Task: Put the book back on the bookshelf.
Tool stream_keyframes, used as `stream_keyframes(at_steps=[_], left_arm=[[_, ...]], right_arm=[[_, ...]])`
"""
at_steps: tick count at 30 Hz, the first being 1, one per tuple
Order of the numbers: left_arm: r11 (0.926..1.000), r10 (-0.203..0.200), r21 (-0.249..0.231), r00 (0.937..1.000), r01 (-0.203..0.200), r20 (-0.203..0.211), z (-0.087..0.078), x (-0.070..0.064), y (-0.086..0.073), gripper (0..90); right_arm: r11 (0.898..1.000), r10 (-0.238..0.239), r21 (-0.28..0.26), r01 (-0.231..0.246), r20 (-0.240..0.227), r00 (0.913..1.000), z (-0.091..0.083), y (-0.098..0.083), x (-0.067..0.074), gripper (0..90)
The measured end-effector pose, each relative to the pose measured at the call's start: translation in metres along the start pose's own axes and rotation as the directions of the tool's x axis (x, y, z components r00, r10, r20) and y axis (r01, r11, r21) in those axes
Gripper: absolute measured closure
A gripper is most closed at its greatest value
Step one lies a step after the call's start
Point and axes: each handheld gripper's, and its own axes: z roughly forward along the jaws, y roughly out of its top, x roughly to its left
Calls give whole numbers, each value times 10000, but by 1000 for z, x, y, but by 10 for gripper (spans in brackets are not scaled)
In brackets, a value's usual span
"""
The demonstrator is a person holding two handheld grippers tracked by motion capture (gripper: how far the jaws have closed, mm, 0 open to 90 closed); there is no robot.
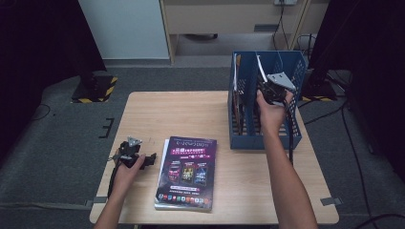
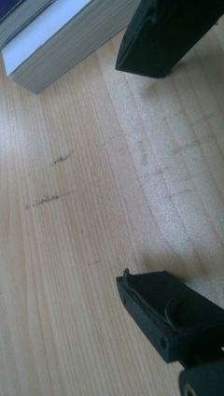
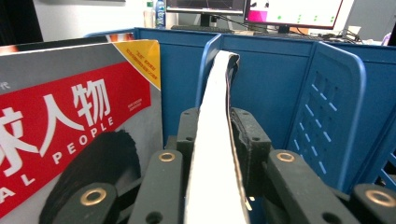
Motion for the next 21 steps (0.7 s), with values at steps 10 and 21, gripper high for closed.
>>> stream_keyframes(at_steps=[10,21], left_arm=[[10000,-3,1,10000,3,0,0,0,0,0],[10000,-3,0,10000,3,0,0,0,0,0]], right_arm=[[9999,90,-41,-91,-201,9998,-3,1,3,691],[9999,146,-28,-147,-270,9995,-4,0,4,631]])
